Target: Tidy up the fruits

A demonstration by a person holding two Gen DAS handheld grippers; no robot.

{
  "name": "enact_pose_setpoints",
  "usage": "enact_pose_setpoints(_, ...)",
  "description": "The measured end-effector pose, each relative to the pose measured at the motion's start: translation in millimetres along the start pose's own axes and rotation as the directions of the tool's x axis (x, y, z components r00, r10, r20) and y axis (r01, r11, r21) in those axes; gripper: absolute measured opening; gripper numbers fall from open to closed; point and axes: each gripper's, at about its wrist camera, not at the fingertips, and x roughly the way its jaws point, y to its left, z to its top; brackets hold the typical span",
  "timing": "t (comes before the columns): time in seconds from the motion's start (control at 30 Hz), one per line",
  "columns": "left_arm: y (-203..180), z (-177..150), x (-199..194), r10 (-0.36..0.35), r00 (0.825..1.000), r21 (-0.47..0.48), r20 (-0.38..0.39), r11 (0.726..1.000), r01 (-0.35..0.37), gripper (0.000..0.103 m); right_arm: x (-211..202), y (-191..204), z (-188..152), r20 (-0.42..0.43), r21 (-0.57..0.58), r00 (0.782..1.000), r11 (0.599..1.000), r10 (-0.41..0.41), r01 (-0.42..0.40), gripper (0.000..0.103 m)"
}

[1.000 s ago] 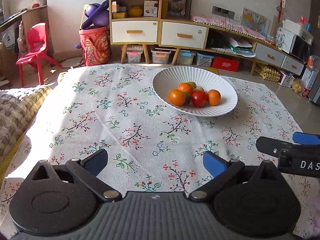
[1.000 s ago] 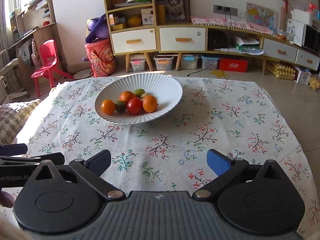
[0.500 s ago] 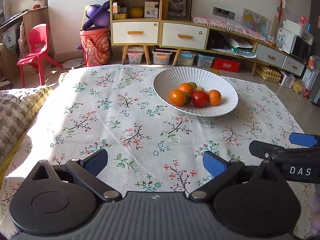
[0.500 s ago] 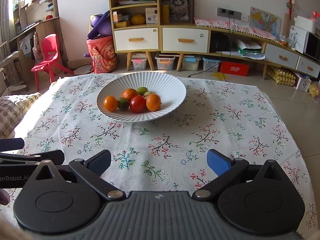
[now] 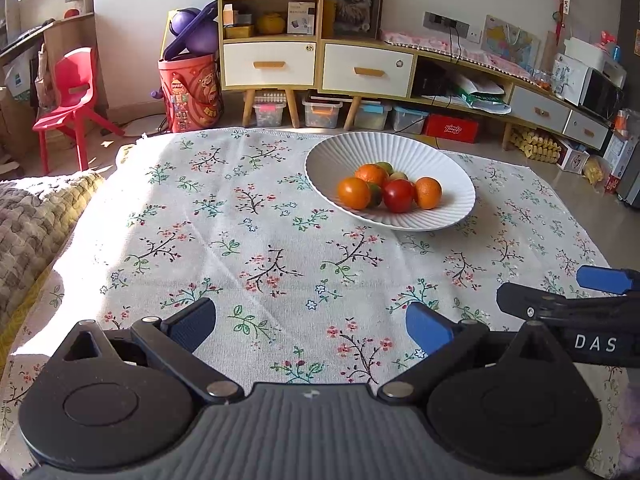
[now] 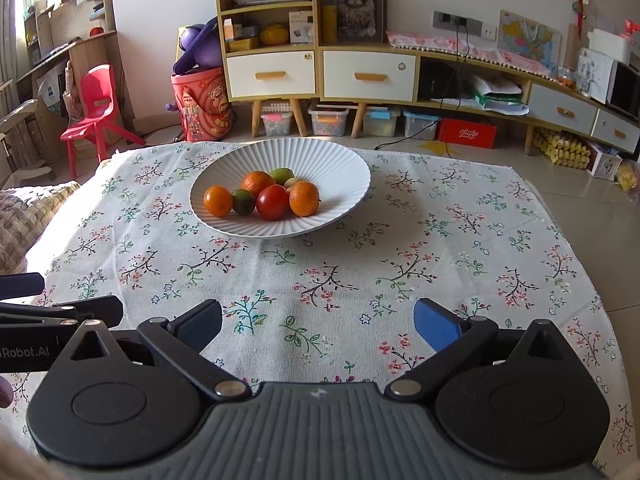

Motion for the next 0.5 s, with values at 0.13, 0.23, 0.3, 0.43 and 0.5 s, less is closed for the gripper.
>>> enact_pose_setpoints(0.13, -0.1, -0.4, 0.1, 0.0, 1.0, 0.002, -0.002, 1.0, 0.0, 0.092, 0.1, -0.1, -0.7, -0.002, -0.003, 1.0, 1.0, 0.001, -0.001, 0.102)
enact_pose_setpoints(0.23, -0.1, -0.3, 0.1, -0.001, 1.0, 0.001, -0.002, 1.0, 0.001, 0.092, -0.2, 0.1, -0.9, -0.004, -0.005, 1.0, 1.0, 0.0, 0.0, 0.102)
enact_pose_setpoints(0.3, -0.1, -0.3, 0.2, 0.0, 1.0, 0.001, -0.002, 1.0, 0.0, 0.092, -0.2, 0.2, -0.8, -0.003, -0.004, 1.0, 1.0, 0.0, 0.0, 0.102)
enact_pose_setpoints(0.43, -0.2, -0.6, 0.3, 0.001, 1.0, 0.002, -0.001, 1.0, -0.001, 0.092, -0.1, 0.2, -0.6, -0.003, -0.004, 1.0, 1.0, 0.0, 0.0, 0.102)
enact_pose_setpoints(0.5, -0.2, -0.6, 0.3, 0.001, 1.0, 0.002, -0.001, 1.0, -0.001, 0.092, 0.0, 0.2, -0.6, -0.003, -0.004, 1.0, 1.0, 0.0, 0.0, 0.102)
